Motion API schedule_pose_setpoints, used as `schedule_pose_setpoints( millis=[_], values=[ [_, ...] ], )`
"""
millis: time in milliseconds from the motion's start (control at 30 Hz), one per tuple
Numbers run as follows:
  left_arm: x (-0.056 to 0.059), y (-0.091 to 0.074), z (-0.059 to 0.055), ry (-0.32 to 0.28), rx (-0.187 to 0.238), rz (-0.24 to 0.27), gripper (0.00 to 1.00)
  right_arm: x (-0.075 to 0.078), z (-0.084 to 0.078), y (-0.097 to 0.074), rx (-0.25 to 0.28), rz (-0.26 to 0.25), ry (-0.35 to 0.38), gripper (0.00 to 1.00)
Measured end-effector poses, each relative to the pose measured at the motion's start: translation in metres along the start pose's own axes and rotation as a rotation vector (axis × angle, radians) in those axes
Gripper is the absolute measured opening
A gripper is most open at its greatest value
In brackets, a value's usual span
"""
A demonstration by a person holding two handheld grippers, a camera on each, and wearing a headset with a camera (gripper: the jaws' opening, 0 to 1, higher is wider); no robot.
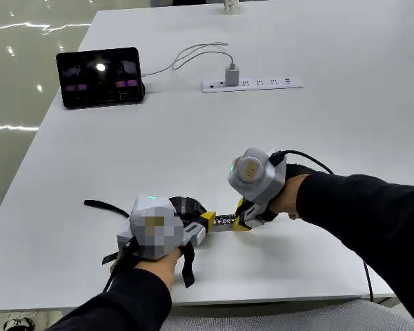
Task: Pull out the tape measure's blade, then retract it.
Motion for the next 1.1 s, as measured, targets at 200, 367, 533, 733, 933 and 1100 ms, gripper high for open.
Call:
schedule_pose_setpoints(
  millis=[200, 367, 533, 733, 933, 1100],
  values=[
    [0.000, 0.000, 0.000, -0.003, 0.000, 0.000, 0.63, -0.002, 0.004, 0.001, 0.019, 0.004, -0.005, 0.11],
    [0.000, 0.000, 0.000, -0.009, 0.001, -0.001, 0.63, -0.004, 0.009, 0.004, 0.040, 0.007, -0.015, 0.11],
    [0.000, -0.001, 0.001, -0.010, 0.001, -0.002, 0.63, -0.004, 0.011, 0.004, 0.052, 0.009, -0.010, 0.11],
    [-0.001, -0.001, 0.000, -0.016, 0.001, -0.003, 0.63, -0.005, 0.013, 0.006, 0.057, 0.014, -0.011, 0.11],
    [-0.002, -0.001, 0.001, -0.020, 0.002, -0.004, 0.63, -0.005, 0.016, 0.007, 0.092, 0.023, -0.011, 0.11],
    [-0.002, -0.001, 0.001, -0.024, 0.002, -0.006, 0.63, -0.007, 0.020, 0.009, 0.108, 0.034, -0.007, 0.11]
  ],
)
Point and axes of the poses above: the centre of the closed fingertips' face, and the gripper's own axes: y roughly forward along the fingers, x roughly to its right, z roughly out of its top, the point moved 1 cm from there along -y, roughly backward along the fingers, and after that the axes turned 13 degrees about y, right-handed, at the moved point
